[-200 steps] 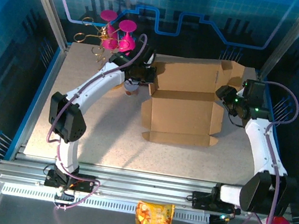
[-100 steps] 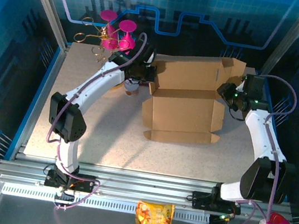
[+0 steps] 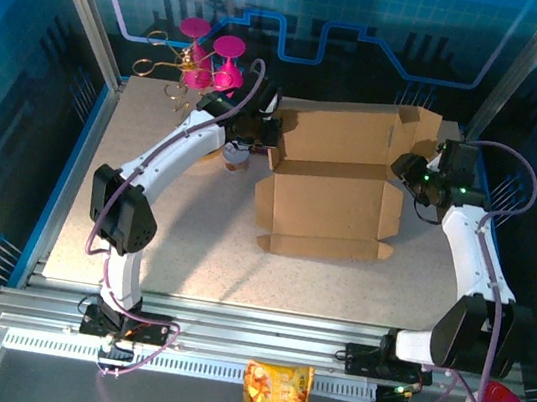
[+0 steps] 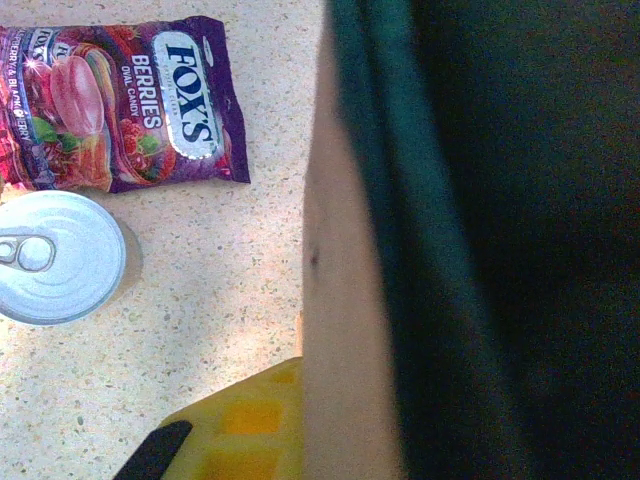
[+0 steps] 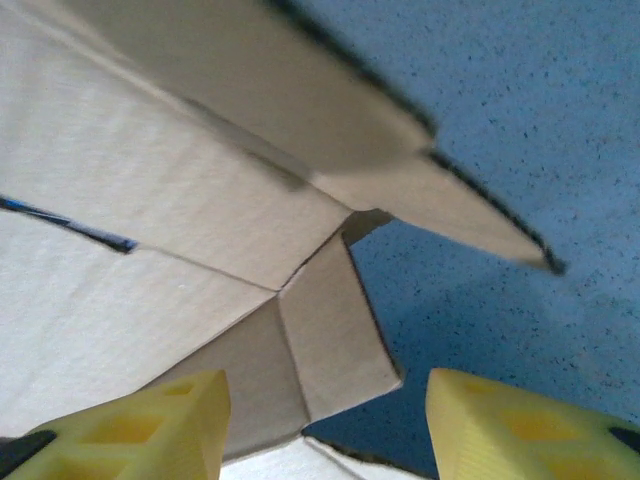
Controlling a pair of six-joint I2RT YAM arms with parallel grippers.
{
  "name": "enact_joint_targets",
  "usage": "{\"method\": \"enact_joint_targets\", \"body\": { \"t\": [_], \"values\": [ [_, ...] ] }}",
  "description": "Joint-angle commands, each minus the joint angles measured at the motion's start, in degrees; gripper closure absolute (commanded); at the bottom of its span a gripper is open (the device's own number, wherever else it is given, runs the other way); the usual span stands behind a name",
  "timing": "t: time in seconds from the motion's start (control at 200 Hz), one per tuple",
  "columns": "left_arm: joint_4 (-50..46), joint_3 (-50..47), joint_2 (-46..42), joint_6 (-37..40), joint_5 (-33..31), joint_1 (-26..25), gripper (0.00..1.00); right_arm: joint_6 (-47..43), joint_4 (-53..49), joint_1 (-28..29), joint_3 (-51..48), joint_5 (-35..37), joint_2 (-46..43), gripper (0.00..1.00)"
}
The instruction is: Fold the paper box
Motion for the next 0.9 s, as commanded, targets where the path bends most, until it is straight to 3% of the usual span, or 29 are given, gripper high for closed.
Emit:
{"method": "enact_joint_targets", "body": {
  "t": [0.0, 0.145, 0.545, 0.891],
  "values": [
    [-0.5, 2.4, 0.5, 0.6, 1.1, 0.0, 1.0, -0.1, 1.5, -0.7, 2.4, -1.7, 3.0, 0.5],
    [-0.6, 2.1, 0.5, 0.6, 1.2, 0.0, 1.0, -0.3, 3.4, 1.3, 5.7, -3.2, 4.6, 0.58],
    [0.2, 2.1, 0.8, -0.4, 1.7, 0.1, 1.0, -0.4, 3.0, 8.7, 7.9, -3.1, 7.2, 0.57],
    [0.1, 1.9, 0.4, -0.4, 2.2, 0.8, 1.0, -1.3, 4.2, 9.3, 5.1, -4.5, 7.3, 0.63]
  ]
}}
